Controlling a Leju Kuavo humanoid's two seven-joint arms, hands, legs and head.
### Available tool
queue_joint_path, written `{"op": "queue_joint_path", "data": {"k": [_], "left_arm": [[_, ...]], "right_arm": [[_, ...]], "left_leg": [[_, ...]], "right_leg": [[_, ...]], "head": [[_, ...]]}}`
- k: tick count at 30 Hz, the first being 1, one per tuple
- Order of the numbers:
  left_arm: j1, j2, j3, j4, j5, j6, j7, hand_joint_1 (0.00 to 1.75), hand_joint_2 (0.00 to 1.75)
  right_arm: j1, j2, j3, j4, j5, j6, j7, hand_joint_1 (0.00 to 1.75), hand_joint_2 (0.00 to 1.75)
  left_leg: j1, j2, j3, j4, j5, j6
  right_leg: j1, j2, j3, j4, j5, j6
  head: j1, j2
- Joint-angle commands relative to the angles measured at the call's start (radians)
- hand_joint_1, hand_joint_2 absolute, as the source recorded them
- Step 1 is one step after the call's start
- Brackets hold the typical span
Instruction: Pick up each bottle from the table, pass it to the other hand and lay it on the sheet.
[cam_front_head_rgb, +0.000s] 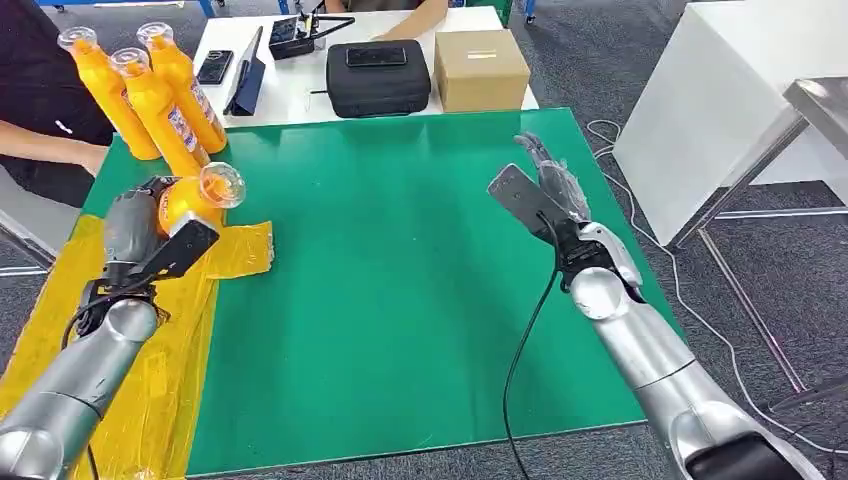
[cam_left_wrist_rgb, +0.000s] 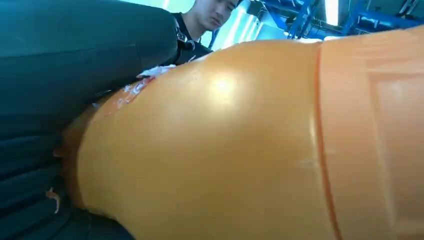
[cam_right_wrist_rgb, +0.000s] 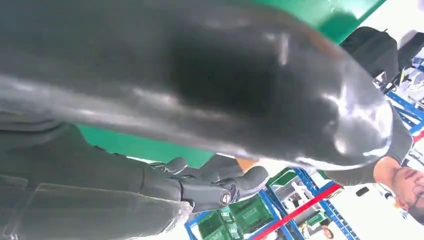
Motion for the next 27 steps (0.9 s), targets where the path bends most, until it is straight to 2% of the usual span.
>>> {"op": "queue_joint_path", "data": {"k": [1, 5, 12, 27], "left_arm": [[-0.015, 0.028, -0.053, 0.142, -0.101, -0.003, 0.046, 1.75, 1.75], [0.018, 0.04, 0.002, 0.207, -0.093, -0.004, 0.027, 1.75, 1.75], [0.129, 0.107, 0.033, 0.237, -0.16, -0.003, 0.039, 1.75, 1.75], [0.224, 0.109, 0.058, 0.226, -0.253, 0.024, 0.051, 1.75, 1.75]], "right_arm": [[-0.015, 0.004, 0.012, -0.045, -0.074, -0.029, -0.086, 0.0, 0.0], [0.015, -0.025, 0.042, -0.134, -0.153, -0.002, -0.069, 0.0, 0.0], [0.103, -0.095, 0.057, -0.256, -0.207, 0.034, -0.104, 0.0, 0.0], [0.093, -0.077, 0.095, -0.275, -0.217, 0.064, -0.108, 0.0, 0.0]], "left_leg": [[0.001, 0.002, 0.006, 0.0, -0.003, -0.003], [0.0, 0.004, 0.005, -0.001, -0.003, -0.002], [0.0, 0.004, 0.007, -0.002, -0.003, -0.002], [0.0, 0.004, 0.007, -0.002, -0.003, -0.003]], "right_leg": [[0.001, 0.001, 0.006, -0.001, -0.003, -0.001], [0.0, 0.003, 0.004, -0.001, -0.002, -0.001], [0.001, 0.002, 0.006, -0.002, -0.002, -0.001], [0.0, 0.004, 0.006, -0.002, -0.002, -0.001]], "head": [[0.0, 0.0], [0.0, 0.0], [0.0, 0.0], [0.0, 0.0]]}}
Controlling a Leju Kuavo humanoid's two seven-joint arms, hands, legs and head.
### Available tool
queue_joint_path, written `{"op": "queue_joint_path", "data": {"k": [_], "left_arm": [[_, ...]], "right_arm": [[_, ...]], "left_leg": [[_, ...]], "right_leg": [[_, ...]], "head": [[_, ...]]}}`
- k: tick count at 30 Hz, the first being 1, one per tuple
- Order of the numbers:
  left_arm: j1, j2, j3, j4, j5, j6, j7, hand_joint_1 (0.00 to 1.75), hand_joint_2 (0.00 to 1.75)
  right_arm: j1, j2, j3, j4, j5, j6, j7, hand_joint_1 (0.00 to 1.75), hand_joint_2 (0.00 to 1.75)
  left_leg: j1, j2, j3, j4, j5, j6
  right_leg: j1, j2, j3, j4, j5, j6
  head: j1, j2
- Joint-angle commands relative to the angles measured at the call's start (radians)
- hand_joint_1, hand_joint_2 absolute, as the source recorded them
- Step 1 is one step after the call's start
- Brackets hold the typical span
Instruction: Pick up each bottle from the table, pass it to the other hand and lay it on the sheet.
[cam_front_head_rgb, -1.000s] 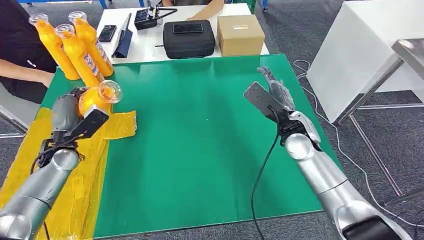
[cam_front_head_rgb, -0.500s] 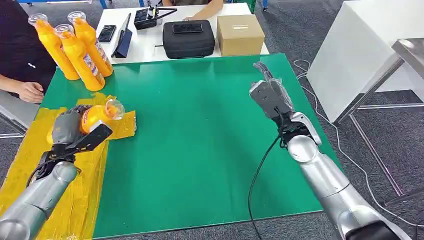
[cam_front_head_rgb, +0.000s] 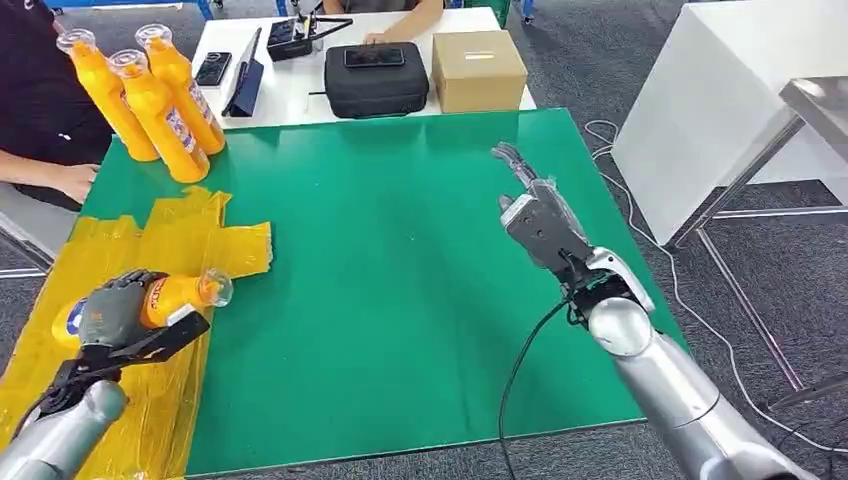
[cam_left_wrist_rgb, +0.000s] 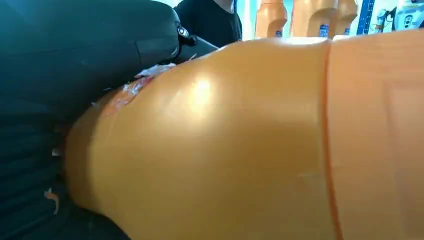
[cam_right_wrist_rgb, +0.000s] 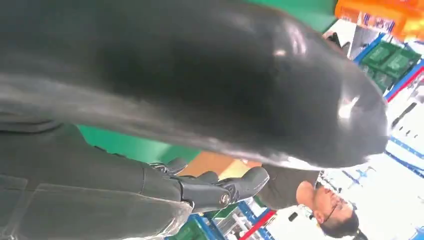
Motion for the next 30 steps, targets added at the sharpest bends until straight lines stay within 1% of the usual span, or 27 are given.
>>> {"op": "queue_joint_path", "data": {"k": [1, 2, 4, 5, 6, 7, 8, 9, 10, 12, 13, 15, 16, 17, 18, 19, 22, 23, 26, 27, 28, 29, 30], "left_arm": [[0.049, -0.005, 0.036, 0.045, -0.023, 0.001, 0.007, 1.75, 1.75], [0.049, -0.005, 0.036, 0.045, -0.023, 0.001, 0.007, 1.75, 1.75], [0.051, -0.004, 0.035, 0.041, -0.03, 0.006, 0.006, 1.75, 1.75], [0.052, -0.003, 0.035, 0.038, -0.033, 0.009, 0.004, 1.75, 1.75], [0.058, -0.004, 0.039, 0.03, -0.034, 0.003, -0.003, 1.38, 1.75], [0.063, -0.003, 0.04, 0.023, -0.041, 0.004, -0.01, 0.03, 0.0], [0.075, -0.002, 0.046, 0.005, -0.054, 0.01, -0.03, 0.0, 0.0], [0.083, -0.001, 0.046, -0.004, -0.065, 0.008, -0.043, 0.0, 0.0], [0.095, -0.003, 0.054, -0.023, -0.066, 0.007, -0.061, 0.0, 0.0], [0.107, -0.008, 0.062, -0.044, -0.069, 0.002, -0.086, 0.0, 0.0], [0.109, -0.009, 0.063, -0.05, -0.068, -0.002, -0.088, 0.0, 0.0], [0.109, -0.009, 0.063, -0.05, -0.068, -0.002, -0.088, 0.0, 0.0], [0.109, -0.01, 0.063, -0.053, -0.069, -0.004, -0.09, 0.0, 0.0], [0.115, -0.012, 0.07, -0.067, -0.063, -0.002, -0.103, 0.0, 0.0], [0.12, -0.015, 0.076, -0.079, -0.047, -0.008, -0.123, 0.0, 0.0], [0.122, -0.014, 0.075, -0.085, -0.048, -0.01, -0.138, 0.0, 0.0], [0.135, -0.014, 0.081, -0.114, -0.028, -0.02, -0.157, 0.0, 0.0], [0.14, -0.015, 0.083, -0.125, -0.012, -0.034, -0.169, 0.0, 0.0], [0.173, -0.021, 0.094, -0.204, 0.077, -0.083, -0.229, 0.0, 0.0], [0.184, -0.02, 0.094, -0.236, 0.101, -0.096, -0.234, 0.0, 0.0], [0.192, -0.02, 0.09, -0.261, 0.104, -0.102, -0.228, 0.0, 0.0], [0.192, -0.02, 0.09, -0.261, 0.104, -0.102, -0.228, 0.0, 0.0], [0.192, -0.02, 0.09, -0.261, 0.104, -0.102, -0.228, 0.0, 0.0]], "right_arm": [[-0.028, 0.0, 0.055, -0.007, -0.004, 0.008, -0.001, 0.0, 0.0], [-0.028, 0.0, 0.055, -0.007, -0.004, 0.008, -0.001, 0.0, 0.0], [-0.027, -0.002, 0.055, -0.008, -0.004, 0.008, -0.001, 0.0, 0.0], [-0.027, -0.002, 0.055, -0.008, -0.004, 0.008, -0.001, 0.0, 0.0], [-0.026, 0.0, 0.055, -0.006, -0.004, 0.009, -0.001, 0.0, 0.0], [-0.026, 0.0, 0.055, -0.005, -0.005, 0.011, -0.002, 0.0, 0.0], [-0.027, 0.003, 0.055, -0.002, -0.006, 0.013, -0.003, 0.0, 0.0], [-0.029, 0.003, 0.058, 0.001, -0.008, 0.017, -0.003, 0.0, 0.0], [-0.032, 0.004, 0.059, 0.005, -0.008, 0.018, -0.004, 0.0, 0.0], [-0.034, 0.003, 0.061, 0.008, -0.01, 0.019, -0.004, 0.0, 0.0], [-0.034, 0.003, 0.061, 0.008, -0.011, 0.019, -0.004, 0.0, 0.0], [-0.034, 0.003, 0.061, 0.008, -0.011, 0.019, -0.004, 0.0, 0.0], [-0.034, 0.001, 0.06, 0.008, -0.011, 0.019, -0.005, 0.0, 0.0], [-0.034, 0.001, 0.06, 0.007, -0.011, 0.019, -0.005, 0.0, 0.0], [-0.032, 0.0, 0.06, 0.007, -0.013, 0.019, -0.005, 0.0, 0.0], [-0.032, -0.001, 0.06, 0.008, -0.014, 0.019, -0.005, 0.0, 0.0], [-0.038, 0.0, 0.065, 0.017, -0.018, 0.02, -0.007, 0.0, 0.0], [-0.04, 0.0, 0.066, 0.021, -0.019, 0.02, -0.008, 0.0, 0.0], [-0.046, 0.0, 0.064, 0.029, -0.029, 0.016, -0.009, 0.0, 0.0], [-0.047, -0.002, 0.063, 0.03, -0.031, 0.015, -0.009, 0.0, 0.0], [-0.047, -0.002, 0.062, 0.032, -0.033, 0.014, -0.01, 0.0, 0.0], [-0.047, -0.002, 0.062, 0.032, -0.033, 0.014, -0.01, 0.0, 0.0], [-0.047, -0.002, 0.062, 0.032, -0.033, 0.014, -0.01, 0.0, 0.0]], "left_leg": [[0.0, 0.003, 0.005, -0.001, -0.002, -0.002], [0.0, 0.003, 0.007, -0.002, -0.003, -0.003], [0.0, 0.003, 0.004, -0.001, -0.001, -0.002], [0.0, 0.004, 0.007, -0.001, -0.003, -0.003], [0.0, 0.004, 0.008, -0.001, -0.004, -0.003], [0.0, 0.003, 0.006, -0.001, -0.002, -0.002], [0.0, 0.004, 0.009, -0.002, -0.004, -0.003], [0.0, 0.003, 0.005, -0.001, -0.002, -0.002], [0.0, 0.004, 0.008, -0.002, -0.003, -0.003], [0.001, 0.003, 0.004, 0.0, -0.002, -0.002], [0.001, 0.002, 0.006, 0.0, -0.003, -0.002], [0.001, 0.001, 0.007, -0.001, -0.002, -0.002], [0.001, 0.001, 0.004, 0.0, -0.002, -0.002], [0.001, 0.001, 0.006, 0.0, -0.003, -0.002], [0.001, 0.0, 0.003, 0.0, -0.002, -0.001], [0.001, 0.001, 0.005, 0.0, -0.002, -0.002], [0.0, 0.0, 0.003, -0.001, -0.001, -0.001], [0.001, 0.0, 0.005, 0.0, -0.002, -0.002], [0.0, 0.0, 0.003, 0.0, -0.002, -0.002], [0.001, 0.0, 0.005, 0.0, -0.002, -0.003], [0.0, 0.0, 0.003, 0.0, -0.002, -0.002], [0.001, 0.0, 0.005, 0.0, -0.003, -0.003], [0.0, 0.0, 0.004, 0.0, -0.002, -0.002]], "right_leg": [[0.0, 0.002, 0.004, -0.001, -0.001, 0.0], [0.0, 0.002, 0.006, -0.002, -0.002, -0.001], [0.0, 0.002, 0.003, -0.001, -0.001, 0.0], [0.0, 0.002, 0.006, -0.001, -0.002, 0.0], [0.001, 0.002, 0.007, -0.002, -0.002, -0.001], [0.0, 0.002, 0.005, -0.001, -0.001, 0.0], [0.001, 0.003, 0.008, -0.002, -0.002, 0.0], [0.0, 0.002, 0.004, -0.001, -0.001, 0.0], [0.0, 0.003, 0.007, -0.002, -0.002, 0.0], [0.001, 0.002, 0.003, -0.001, -0.001, 0.0], [0.001, 0.001, 0.005, -0.001, -0.002, 0.0], [0.001, 0.0, 0.006, -0.001, -0.002, 0.0], [0.001, -0.001, 0.004, -0.001, -0.001, 0.0], [0.001, -0.001, 0.006, -0.001, -0.002, 0.0], [0.001, -0.001, 0.003, 0.0, -0.001, 0.0], [0.001, -0.001, 0.005, -0.001, -0.002, 0.0], [0.0, -0.001, 0.003, 0.0, -0.001, 0.0], [0.001, -0.001, 0.005, -0.001, -0.002, 0.0], [0.0, -0.001, 0.003, -0.001, -0.001, 0.0], [0.001, -0.001, 0.005, -0.001, -0.002, 0.0], [0.0, -0.001, 0.004, -0.001, -0.002, 0.0], [0.001, -0.001, 0.006, -0.001, -0.003, 0.0], [0.0, -0.001, 0.004, -0.001, -0.002, 0.0]], "head": [[0.0, 0.0], [0.0, 0.0], [0.0, 0.0], [0.0, 0.0], [0.0, 0.0], [0.0, 0.0], [0.0, 0.0], [0.0, 0.0], [-0.001, 0.0], [0.0, 0.0], [0.0, 0.0], [-0.001, 0.0], [0.0, 0.0], [0.0, 0.0], [0.0, 0.0], [0.0, 0.0], [0.0, 0.0], [0.0, 0.0], [0.0, 0.0], [0.0, 0.0], [0.0, 0.0], [0.0, 0.0], [0.0, 0.0]]}}
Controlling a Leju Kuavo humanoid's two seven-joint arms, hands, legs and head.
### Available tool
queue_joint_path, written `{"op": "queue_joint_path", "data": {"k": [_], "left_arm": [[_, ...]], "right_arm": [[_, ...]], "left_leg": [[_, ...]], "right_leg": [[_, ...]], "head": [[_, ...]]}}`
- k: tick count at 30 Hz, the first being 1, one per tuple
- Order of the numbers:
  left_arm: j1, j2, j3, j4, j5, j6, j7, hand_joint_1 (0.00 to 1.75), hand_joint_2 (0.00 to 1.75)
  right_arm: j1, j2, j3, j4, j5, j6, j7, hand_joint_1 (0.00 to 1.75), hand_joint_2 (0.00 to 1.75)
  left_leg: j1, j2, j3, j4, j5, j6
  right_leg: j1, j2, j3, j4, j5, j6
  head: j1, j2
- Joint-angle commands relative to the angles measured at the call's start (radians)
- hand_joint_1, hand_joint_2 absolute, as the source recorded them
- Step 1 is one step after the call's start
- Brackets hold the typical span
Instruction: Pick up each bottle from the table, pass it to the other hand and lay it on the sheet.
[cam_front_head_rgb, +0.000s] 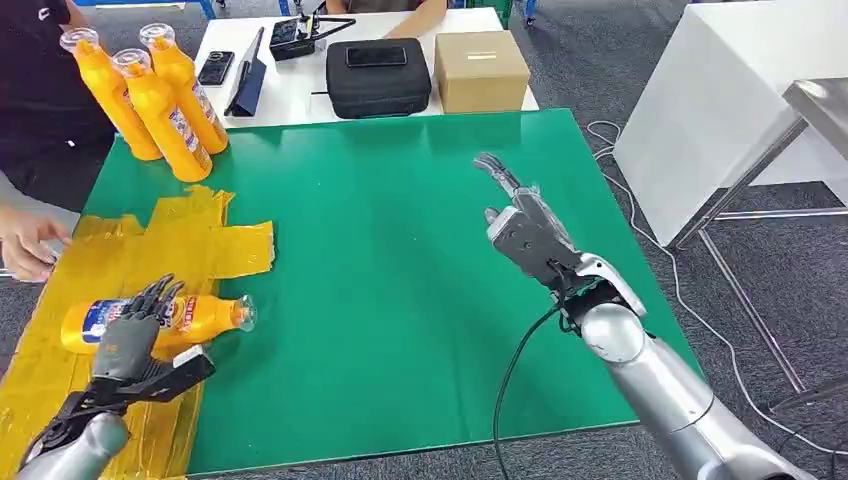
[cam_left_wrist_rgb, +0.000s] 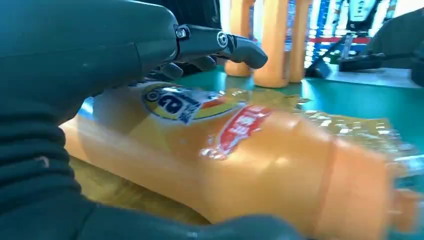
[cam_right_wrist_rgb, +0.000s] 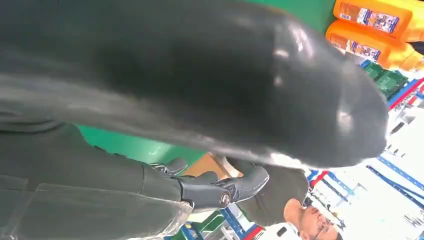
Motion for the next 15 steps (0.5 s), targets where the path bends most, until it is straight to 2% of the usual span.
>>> {"op": "queue_joint_path", "data": {"k": [1, 7, 8, 11, 12, 13, 15], "left_arm": [[0.043, -0.022, 0.022, -0.128, 0.061, -0.044, -0.021, 0.0, 0.0], [0.052, -0.022, 0.026, -0.156, 0.089, -0.058, -0.026, 0.0, 0.0], [0.066, -0.037, 0.056, -0.2, 0.188, -0.103, -0.069, 0.0, 0.0], [0.132, -0.034, 0.077, -0.48, 0.409, -0.193, -0.041, 0.0, 0.0], [0.142, -0.052, 0.113, -0.593, 0.561, -0.234, -0.054, 0.0, 0.0], [0.132, -0.051, 0.112, -0.691, 0.667, -0.263, 0.025, 0.0, 0.0], [0.077, -0.045, 0.101, -0.757, 0.738, -0.247, 0.045, 0.0, 0.0]], "right_arm": [[-0.045, -0.003, 0.024, 0.046, -0.013, -0.001, -0.004, 0.0, 0.0], [-0.043, -0.004, 0.021, 0.048, -0.016, -0.003, -0.005, 0.0, 0.0], [-0.04, 0.0, 0.013, 0.049, -0.025, -0.013, -0.007, 0.0, 0.0], [-0.037, 0.001, 0.003, 0.091, -0.058, -0.034, -0.059, 0.0, 0.0], [-0.044, 0.017, -0.007, 0.114, -0.077, -0.046, -0.073, 0.0, 0.0], [-0.055, 0.032, -0.011, 0.14, -0.096, -0.053, -0.101, 0.0, 0.0], [-0.076, 0.051, -0.016, 0.181, -0.134, -0.045, -0.159, 0.0, 0.0]], "left_leg": [[0.0, 0.001, 0.002, 0.0, -0.001, -0.001], [0.001, 0.001, 0.004, 0.0, -0.002, -0.002], [0.001, 0.001, 0.003, 0.0, -0.002, -0.002], [0.001, 0.0, 0.001, 0.0, -0.001, -0.001], [0.001, 0.0, 0.002, 0.001, -0.002, -0.002], [0.002, -0.001, 0.0, 0.002, -0.001, -0.001], [0.003, -0.002, -0.002, 0.003, -0.001, -0.001]], "right_leg": [[0.0, 0.0, 0.002, 0.0, -0.001, 0.0], [0.001, 0.0, 0.004, -0.001, -0.002, 0.0], [0.001, 0.0, 0.003, -0.001, -0.001, 0.0], [0.001, -0.001, 0.002, -0.001, -0.001, 0.0], [0.001, -0.001, 0.002, 0.0, -0.002, 0.0], [0.002, -0.002, 0.001, 0.0, -0.001, 0.0], [0.002, -0.003, -0.001, 0.001, -0.001, 0.0]], "head": [[0.0, 0.0], [0.0, 0.0], [0.0, 0.0], [0.0, 0.0], [0.0, 0.0], [0.0, 0.0], [0.0, 0.0]]}}
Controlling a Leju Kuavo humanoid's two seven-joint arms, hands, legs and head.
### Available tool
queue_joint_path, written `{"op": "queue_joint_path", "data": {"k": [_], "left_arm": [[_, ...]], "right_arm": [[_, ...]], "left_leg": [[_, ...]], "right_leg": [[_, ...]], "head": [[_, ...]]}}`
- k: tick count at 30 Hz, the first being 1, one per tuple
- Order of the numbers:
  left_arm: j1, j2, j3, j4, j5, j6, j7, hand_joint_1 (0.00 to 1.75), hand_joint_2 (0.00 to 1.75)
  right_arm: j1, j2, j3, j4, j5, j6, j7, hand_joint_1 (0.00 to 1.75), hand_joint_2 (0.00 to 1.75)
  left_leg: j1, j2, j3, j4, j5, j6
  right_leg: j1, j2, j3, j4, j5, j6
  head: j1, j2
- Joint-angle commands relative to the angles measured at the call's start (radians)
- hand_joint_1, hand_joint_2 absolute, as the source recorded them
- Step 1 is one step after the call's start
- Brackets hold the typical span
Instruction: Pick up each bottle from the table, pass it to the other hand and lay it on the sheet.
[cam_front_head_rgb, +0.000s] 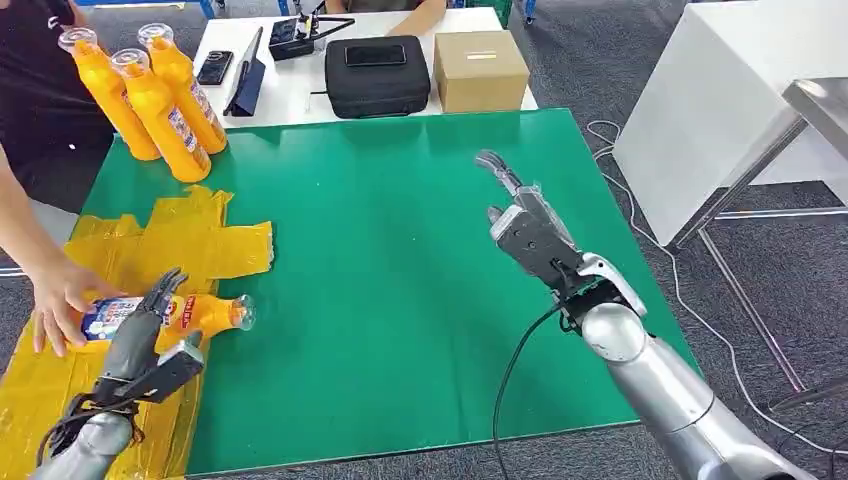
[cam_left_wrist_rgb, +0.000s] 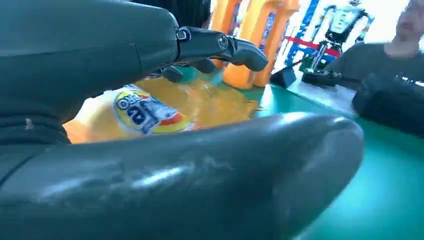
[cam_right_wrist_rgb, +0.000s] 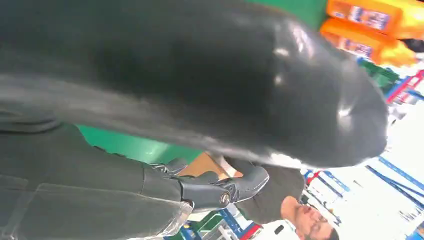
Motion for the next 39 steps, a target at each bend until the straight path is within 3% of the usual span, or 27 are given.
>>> {"op": "queue_joint_path", "data": {"k": [1, 4, 8, 11, 26, 28, 32, 36, 39], "left_arm": [[-0.025, -0.038, 0.068, -0.509, 0.408, -0.089, 0.111, 0.0, 0.0], [-0.096, -0.044, 0.081, -0.488, 0.469, -0.081, 0.039, 0.0, 0.0], [-0.361, -0.094, 0.021, -0.312, 0.699, -0.262, 0.152, 0.0, 0.0], [-0.48, -0.175, -0.019, -0.181, 0.839, -0.327, 0.205, 0.0, 0.0], [-0.456, -0.16, -0.052, -0.212, 0.862, -0.302, 0.191, 0.0, 0.0], [-0.451, -0.189, -0.051, -0.222, 0.893, -0.313, 0.199, 0.0, 0.0], [-0.422, -0.256, -0.068, -0.26, 0.919, -0.293, 0.233, 0.0, 0.0], [-0.391, -0.272, -0.08, -0.28, 0.871, -0.239, 0.227, 0.0, 0.0], [-0.354, -0.277, -0.065, -0.318, 0.808, -0.202, 0.21, 0.0, 0.0]], "right_arm": [[-0.078, 0.054, -0.013, 0.18, -0.09, -0.021, -0.123, 0.0, 0.0], [-0.098, 0.099, -0.038, 0.223, -0.132, -0.035, -0.216, 0.0, 0.0], [-0.204, 0.19, -0.058, 0.352, -0.043, -0.135, -0.384, 0.0, 0.0], [-0.23, 0.285, -0.11, 0.409, -0.041, -0.229, -0.445, 0.0, 0.0], [-0.212, 0.279, -0.103, 0.385, -0.039, -0.238, -0.445, 0.0, 0.0], [-0.199, 0.299, -0.126, 0.373, -0.1, -0.206, -0.447, 0.0, 0.0], [-0.139, 0.306, -0.133, 0.281, -0.13, -0.178, -0.446, 0.0, 0.0], [-0.023, 0.319, -0.18, 0.111, -0.171, -0.165, -0.469, 0.0, 0.0], [0.057, 0.322, -0.197, 0.011, -0.131, -0.168, -0.429, 0.0, 0.0]], "left_leg": [[0.002, -0.002, -0.003, 0.002, 0.0, -0.001], [0.001, 0.0, 0.0, 0.002, -0.001, -0.002], [0.002, -0.003, -0.003, 0.004, 0.0, -0.003], [0.001, -0.004, -0.002, 0.003, 0.003, -0.001], [0.001, 0.0, 0.001, 0.001, 0.002, -0.001], [0.001, 0.001, 0.002, 0.001, 0.002, -0.002], [0.001, -0.002, 0.002, 0.0, 0.002, -0.002], [0.0, -0.003, 0.001, 0.0, 0.003, -0.001], [0.0, -0.003, 0.004, 0.0, 0.001, -0.002]], "right_leg": [[0.002, -0.002, -0.001, 0.001, 0.0, 0.0], [0.002, -0.001, 0.002, 0.0, -0.001, 0.0], [0.002, -0.004, 0.0, 0.003, -0.001, -0.001], [0.001, -0.006, 0.0, 0.002, 0.0, -0.001], [0.001, -0.002, 0.002, 0.001, 0.002, -0.002], [0.001, -0.001, 0.002, 0.001, 0.002, -0.002], [0.001, -0.004, 0.004, -0.001, 0.001, -0.002], [0.001, -0.004, 0.002, -0.001, 0.001, -0.002], [0.001, -0.005, 0.006, -0.001, 0.0, -0.002]], "head": [[0.0, 0.0], [0.0, 0.0], [0.0, 0.0], [0.0, 0.0], [0.0, 0.0], [0.0, 0.0], [0.0, 0.0], [0.0, 0.0], [0.0, 0.0]]}}
